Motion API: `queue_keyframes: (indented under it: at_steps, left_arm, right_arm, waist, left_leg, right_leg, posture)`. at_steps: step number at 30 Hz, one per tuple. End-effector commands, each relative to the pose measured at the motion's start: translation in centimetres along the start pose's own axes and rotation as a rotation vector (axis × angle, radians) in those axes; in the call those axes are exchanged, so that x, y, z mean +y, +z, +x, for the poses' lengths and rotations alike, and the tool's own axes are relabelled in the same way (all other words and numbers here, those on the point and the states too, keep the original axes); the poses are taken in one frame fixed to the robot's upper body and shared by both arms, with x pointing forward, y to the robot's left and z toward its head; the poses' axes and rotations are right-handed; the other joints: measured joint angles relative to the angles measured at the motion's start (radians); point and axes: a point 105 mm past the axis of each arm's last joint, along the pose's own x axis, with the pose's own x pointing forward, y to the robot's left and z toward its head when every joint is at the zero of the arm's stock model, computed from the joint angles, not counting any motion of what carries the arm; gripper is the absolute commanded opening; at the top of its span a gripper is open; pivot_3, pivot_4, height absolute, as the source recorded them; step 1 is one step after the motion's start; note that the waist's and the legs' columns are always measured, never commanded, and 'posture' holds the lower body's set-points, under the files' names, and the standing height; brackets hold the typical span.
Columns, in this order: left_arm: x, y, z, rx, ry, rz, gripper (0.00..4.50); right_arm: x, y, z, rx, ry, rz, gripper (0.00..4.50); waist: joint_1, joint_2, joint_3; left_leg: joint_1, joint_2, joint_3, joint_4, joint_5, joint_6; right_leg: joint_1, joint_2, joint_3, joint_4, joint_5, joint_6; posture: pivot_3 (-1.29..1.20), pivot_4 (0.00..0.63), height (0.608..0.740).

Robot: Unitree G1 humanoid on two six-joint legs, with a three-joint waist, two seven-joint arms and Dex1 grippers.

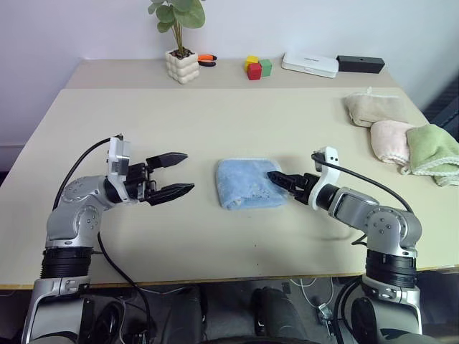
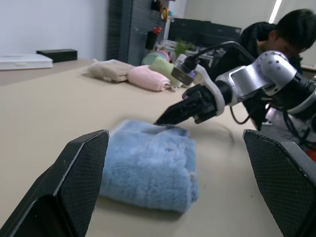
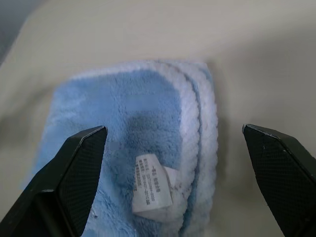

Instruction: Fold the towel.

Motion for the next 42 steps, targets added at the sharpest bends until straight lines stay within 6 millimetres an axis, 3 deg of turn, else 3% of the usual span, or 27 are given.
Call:
queue_keyframes:
  at_steps: [1, 6, 8, 10, 16, 21, 29, 34, 39, 42]
  left_arm:
    - [0.0, 0.9, -0.1, -0.016, 0.008, 0.05, 4.46]
    - [-0.2, 0.8, 0.5, -0.024, 0.016, 0.055, 4.46]
    - [-0.3, 0.7, 0.7, -0.024, 0.024, 0.057, 4.5]
    - [-0.4, 0.7, 0.8, -0.024, 0.028, 0.058, 4.5]
    - [-0.4, 0.6, 1.2, -0.021, 0.04, 0.058, 4.5]
    - [0.0, 0.0, 2.1, -0.033, 0.038, 0.047, 4.5]
    - [0.9, -0.7, 4.7, -0.085, -0.036, 0.032, 4.5]
    - [1.4, -0.8, 6.1, -0.106, -0.087, 0.034, 4.5]
    - [1.8, -0.8, 6.6, -0.1, -0.118, 0.041, 4.5]
    - [2.0, -0.6, 6.7, -0.1, -0.124, 0.046, 4.5]
  right_arm:
    - [1.1, 0.0, 0.1, 0.002, 0.04, -0.031, 4.46]
    - [2.0, -1.2, 0.7, 0.049, 0.095, -0.009, 4.46]
    - [2.4, -1.4, 0.9, 0.047, 0.122, 0.023, 3.95]
    - [2.5, -1.4, 1.2, 0.044, 0.129, 0.041, 3.15]
    - [1.9, 0.2, 1.1, -0.028, 0.123, 0.094, 0.02]
    - [-0.3, 2.8, -0.6, -0.178, 0.048, 0.153, 0.02]
    - [-5.2, 6.2, -8.1, -0.68, -0.247, 0.361, 0.02]
    - [-7.7, 3.2, -12.2, -0.863, -0.52, 0.507, 0.02]
    - [-7.1, 0.4, -11.2, -0.825, -0.593, 0.559, 0.02]
    - [-8.3, -0.9, -11.6, -0.83, -0.715, 0.595, 0.02]
  waist:
    - [-0.001, 0.0, 0.0]
    - [-0.002, 0.0, 0.0]
    - [-0.003, 0.0, 0.0]
    - [-0.003, 0.0, 0.0]
    - [0.0, 0.0, 0.0]
    - [0.002, 0.0, 0.0]
    - [0.0, 0.0, 0.0]
    - [0.001, 0.0, 0.0]
    - [-0.006, 0.001, 0.0]
    - [-0.005, 0.001, 0.0]
  left_leg:
    - [0.0, 0.0, 0.0, 0.0, 0.0, 0.0]
    - [0.0, 0.0, 0.0, 0.0, 0.0, 0.0]
    - [0.0, 0.0, 0.0, 0.0, 0.0, 0.0]
    - [0.0, 0.0, 0.0, 0.0, 0.0, 0.0]
    - [0.0, 0.0, 0.0, 0.0, 0.0, 0.0]
    - [-0.001, 0.0, 0.0, 0.0, 0.0, 0.0]
    - [-0.001, 0.0, 0.0, 0.0, 0.0, 0.0]
    - [-0.001, 0.0, -0.001, 0.0, 0.0, 0.0]
    - [-0.001, 0.0, 0.0, 0.001, 0.0, 0.0]
    - [-0.001, 0.0, -0.001, 0.001, 0.0, -0.001]
  right_leg:
    - [0.0, 0.0, 0.0, 0.0, 0.0, 0.0]
    - [0.0, 0.0, 0.0, 0.0, 0.0, 0.0]
    - [0.0, 0.0, 0.0, 0.0, 0.0, 0.0]
    - [-0.001, 0.001, 0.0, 0.001, 0.0, 0.0]
    - [-0.001, 0.0, 0.0, 0.002, 0.0, 0.0]
    - [-0.001, 0.0, 0.0, 0.001, 0.0, 0.0]
    - [-0.002, 0.001, 0.0, 0.002, 0.0, 0.001]
    - [-0.002, 0.001, 0.0, 0.003, 0.0, 0.001]
    - [-0.002, 0.001, 0.001, 0.005, 0.0, 0.001]
    - [-0.003, 0.002, 0.001, 0.007, 0.0, 0.001]
  posture:
    - [0.0, 0.15, 0.735]
    - [0.0, 0.15, 0.735]
    - [0.0, 0.15, 0.735]
    - [0.0, 0.15, 0.735]
    - [0.0, 0.15, 0.735]
    - [0.0, 0.15, 0.735]
    - [0.0, 0.15, 0.735]
    - [0.0, 0.15, 0.735]
    - [0.0, 0.15, 0.735]
    - [0.0, 0.15, 0.735]
